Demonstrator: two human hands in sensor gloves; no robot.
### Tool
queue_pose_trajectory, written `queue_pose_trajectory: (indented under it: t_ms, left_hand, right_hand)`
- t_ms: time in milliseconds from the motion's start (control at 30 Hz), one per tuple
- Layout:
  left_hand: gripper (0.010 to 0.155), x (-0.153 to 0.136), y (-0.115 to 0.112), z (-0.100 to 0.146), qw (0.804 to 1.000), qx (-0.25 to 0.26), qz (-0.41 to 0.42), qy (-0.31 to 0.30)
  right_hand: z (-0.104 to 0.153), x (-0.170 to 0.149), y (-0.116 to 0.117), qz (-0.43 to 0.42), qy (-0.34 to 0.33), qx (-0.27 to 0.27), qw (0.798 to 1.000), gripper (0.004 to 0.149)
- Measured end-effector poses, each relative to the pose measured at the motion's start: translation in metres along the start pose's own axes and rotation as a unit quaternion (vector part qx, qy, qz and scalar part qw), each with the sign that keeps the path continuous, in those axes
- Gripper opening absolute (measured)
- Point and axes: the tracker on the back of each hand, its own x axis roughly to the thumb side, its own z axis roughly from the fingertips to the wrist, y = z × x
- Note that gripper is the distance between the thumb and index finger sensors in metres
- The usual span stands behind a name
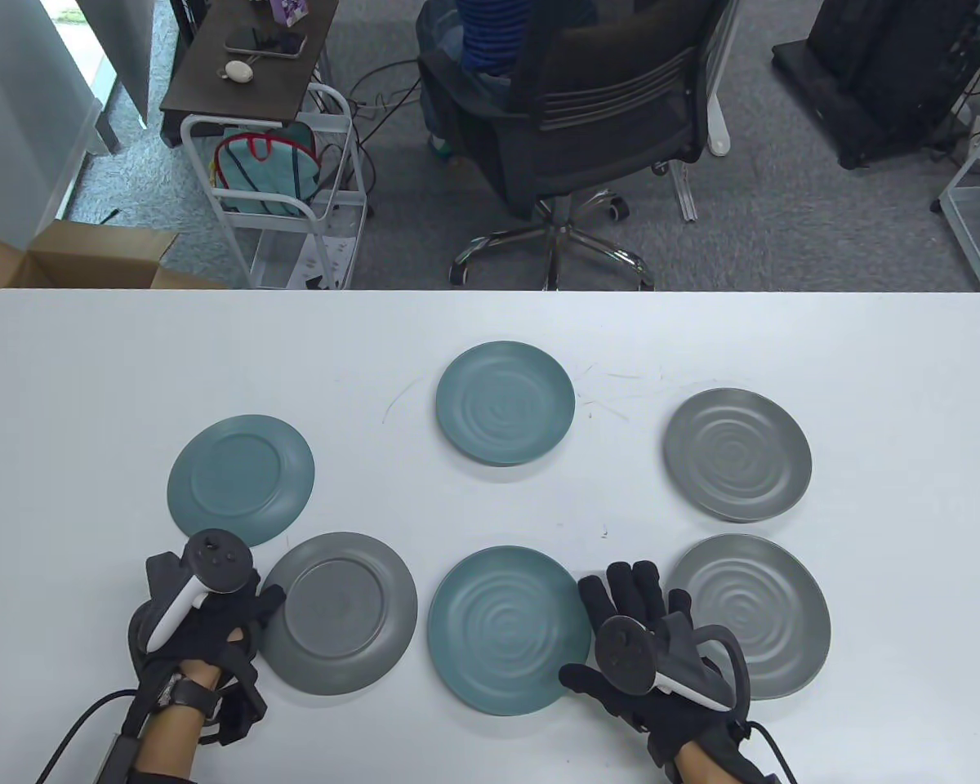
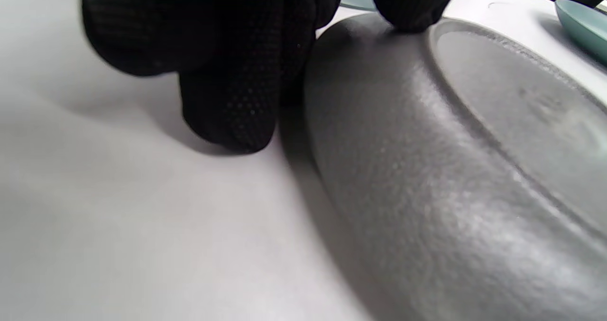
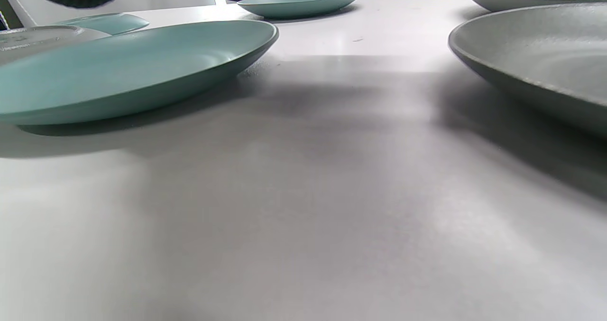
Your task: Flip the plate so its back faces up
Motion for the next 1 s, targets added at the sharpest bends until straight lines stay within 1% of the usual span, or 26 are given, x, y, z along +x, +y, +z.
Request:
queue_pose_trajectory:
  t_ms: [567, 800, 867, 1000]
  left_hand:
    - [0.068, 0.006, -0.001, -0.001, 0.999, 0.014, -0.041, 0.011]
    - [0.068, 0.012, -0.002, 0.001, 0.996, 0.029, -0.077, 0.019]
    - [0.068, 0.014, -0.003, 0.001, 0.994, 0.036, -0.102, 0.025]
    - [0.068, 0.016, -0.003, 0.002, 0.994, 0.038, -0.105, 0.024]
  right_hand:
    - [0.000, 0.001, 0.000, 0.002, 0.000, -0.001, 1.000, 0.095]
    - [0.000, 0.001, 0.000, 0.003, 0.000, 0.000, 1.000, 0.095]
    - [0.000, 0.001, 0.000, 0.003, 0.000, 0.000, 1.000, 0.095]
    - [0.000, 0.001, 0.000, 0.004, -0.001, 0.000, 1.000, 0.095]
